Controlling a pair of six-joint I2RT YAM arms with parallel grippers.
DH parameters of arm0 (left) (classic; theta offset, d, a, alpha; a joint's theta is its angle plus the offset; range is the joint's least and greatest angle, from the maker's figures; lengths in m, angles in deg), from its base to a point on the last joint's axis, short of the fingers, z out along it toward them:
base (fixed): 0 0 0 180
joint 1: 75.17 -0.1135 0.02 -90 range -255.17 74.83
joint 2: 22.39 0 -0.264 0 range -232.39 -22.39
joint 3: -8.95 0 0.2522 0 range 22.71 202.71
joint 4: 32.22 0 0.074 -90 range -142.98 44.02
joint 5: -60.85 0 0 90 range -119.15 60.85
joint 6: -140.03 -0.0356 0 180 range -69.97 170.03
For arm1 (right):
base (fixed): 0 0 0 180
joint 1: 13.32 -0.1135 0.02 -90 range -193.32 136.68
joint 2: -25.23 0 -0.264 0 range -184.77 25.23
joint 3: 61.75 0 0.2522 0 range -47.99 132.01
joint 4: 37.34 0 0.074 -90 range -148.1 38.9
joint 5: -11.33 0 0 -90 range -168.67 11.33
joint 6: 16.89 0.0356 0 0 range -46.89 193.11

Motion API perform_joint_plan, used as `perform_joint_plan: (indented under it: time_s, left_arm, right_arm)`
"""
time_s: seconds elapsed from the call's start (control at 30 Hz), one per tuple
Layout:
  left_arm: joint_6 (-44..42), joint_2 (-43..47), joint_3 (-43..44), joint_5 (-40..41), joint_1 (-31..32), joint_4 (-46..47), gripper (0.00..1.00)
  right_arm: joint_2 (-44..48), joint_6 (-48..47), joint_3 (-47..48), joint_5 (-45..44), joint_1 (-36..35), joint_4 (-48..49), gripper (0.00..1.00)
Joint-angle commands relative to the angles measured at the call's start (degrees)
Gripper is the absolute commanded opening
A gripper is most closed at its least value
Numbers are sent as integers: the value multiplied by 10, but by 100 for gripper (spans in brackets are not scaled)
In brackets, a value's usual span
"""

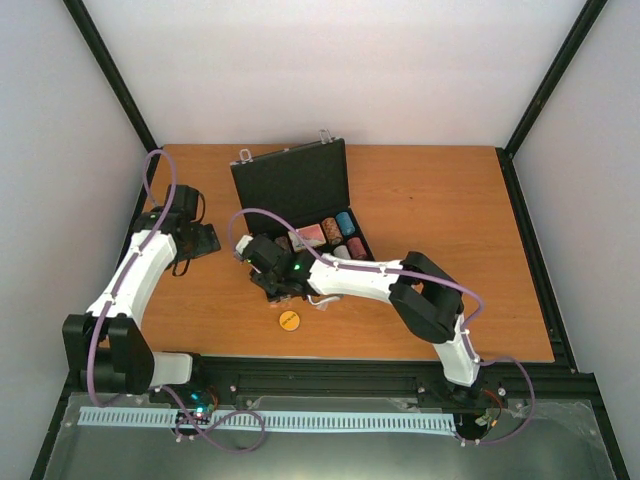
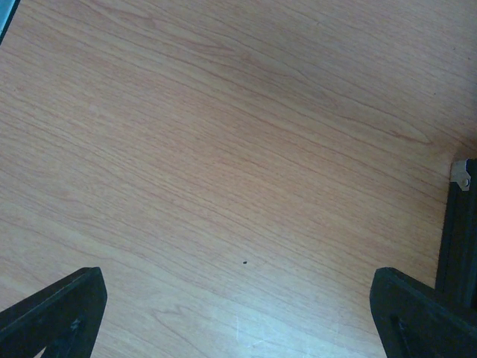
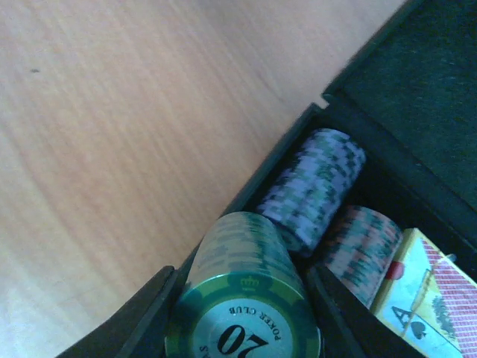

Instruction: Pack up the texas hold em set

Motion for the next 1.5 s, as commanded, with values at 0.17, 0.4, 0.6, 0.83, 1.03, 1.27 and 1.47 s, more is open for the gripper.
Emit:
perform_joint_plan:
  time_s: [0.17, 0.4, 0.6, 0.83, 1.03, 1.27, 1.47]
  left_arm:
    - [2, -11, 19, 4, -2, 12, 100]
    - [2, -15, 23, 1, -2, 15, 100]
    - [2, -15, 24, 2, -3, 13, 100]
    - [3, -7, 19, 5, -2, 11, 100]
    - [6, -5, 14, 4, -3, 14, 100]
    - [2, -5, 15, 3, -3, 12, 100]
    - [1, -6, 23, -1, -3, 10, 100]
  right_arm:
    - [-15, 29, -52, -80, 2, 58, 3]
    - [-5, 36, -70, 10, 2, 30, 40]
    - [39, 13, -56, 61, 2, -32, 87]
    - [102, -5, -31, 90, 7, -117, 97]
    - [102, 43, -11, 141, 68, -162, 98]
    - [103, 63, -21, 142, 90, -175, 100]
    - [116, 100, -13, 83, 89, -237, 100]
